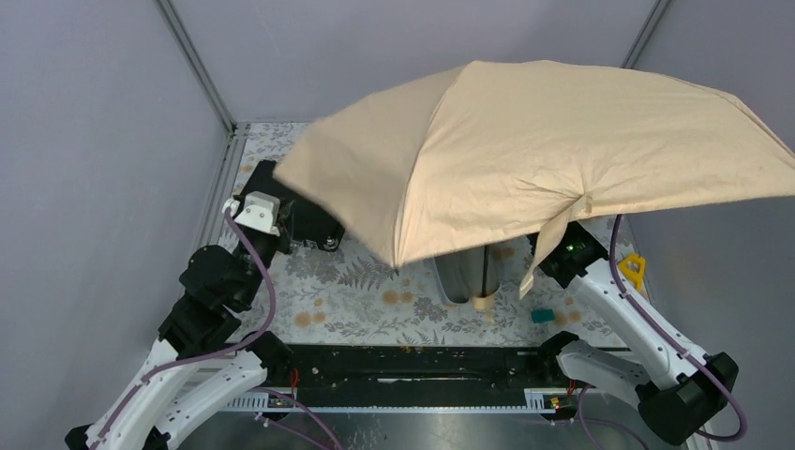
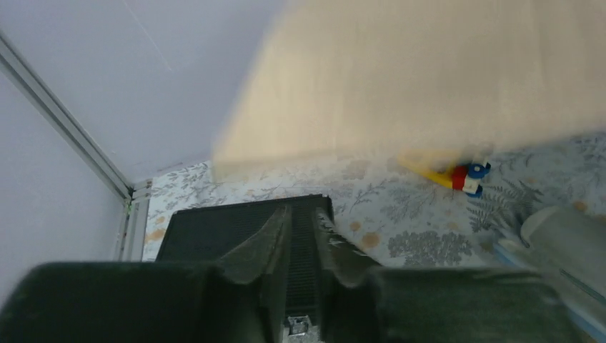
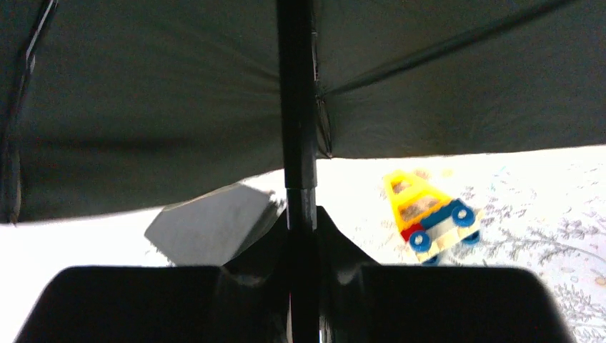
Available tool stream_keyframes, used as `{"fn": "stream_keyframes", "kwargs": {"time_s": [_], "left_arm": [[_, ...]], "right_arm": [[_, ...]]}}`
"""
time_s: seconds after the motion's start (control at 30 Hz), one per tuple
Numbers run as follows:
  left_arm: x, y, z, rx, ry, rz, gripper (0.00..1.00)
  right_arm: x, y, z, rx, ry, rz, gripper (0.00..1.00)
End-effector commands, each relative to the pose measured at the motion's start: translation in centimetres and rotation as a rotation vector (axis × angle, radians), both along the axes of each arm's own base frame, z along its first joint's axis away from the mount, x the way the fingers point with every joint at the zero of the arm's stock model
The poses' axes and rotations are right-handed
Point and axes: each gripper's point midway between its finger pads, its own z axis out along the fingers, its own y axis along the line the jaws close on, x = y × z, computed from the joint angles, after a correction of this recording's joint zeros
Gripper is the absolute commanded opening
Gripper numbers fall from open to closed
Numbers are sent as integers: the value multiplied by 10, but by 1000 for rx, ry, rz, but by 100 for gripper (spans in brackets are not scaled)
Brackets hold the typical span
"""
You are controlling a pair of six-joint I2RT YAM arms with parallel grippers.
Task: Open the umbrella
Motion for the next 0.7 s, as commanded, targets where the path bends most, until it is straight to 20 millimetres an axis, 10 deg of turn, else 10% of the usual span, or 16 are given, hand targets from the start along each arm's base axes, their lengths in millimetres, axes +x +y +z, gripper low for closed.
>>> {"fn": "stream_keyframes", "kwargs": {"time_s": [0.0, 0.1, 0.23, 0.4, 0.67], "left_arm": [[-16, -10, -5, -51, 39, -101, 40], [-23, -10, -2, -81, 34, -125, 71], [-29, -10, -1, -90, 24, -148, 90], [-22, -9, -14, -42, 74, -114, 97], [-4, 3, -27, -60, 87, 11, 99]], "right_arm": [[21, -37, 83, 232, -247, -234, 0], [24, -34, 85, 220, -283, -254, 0], [30, -32, 94, 160, -326, -260, 0], [31, -35, 96, 102, -350, -276, 0], [21, -95, 56, 72, -314, -565, 0]]}}
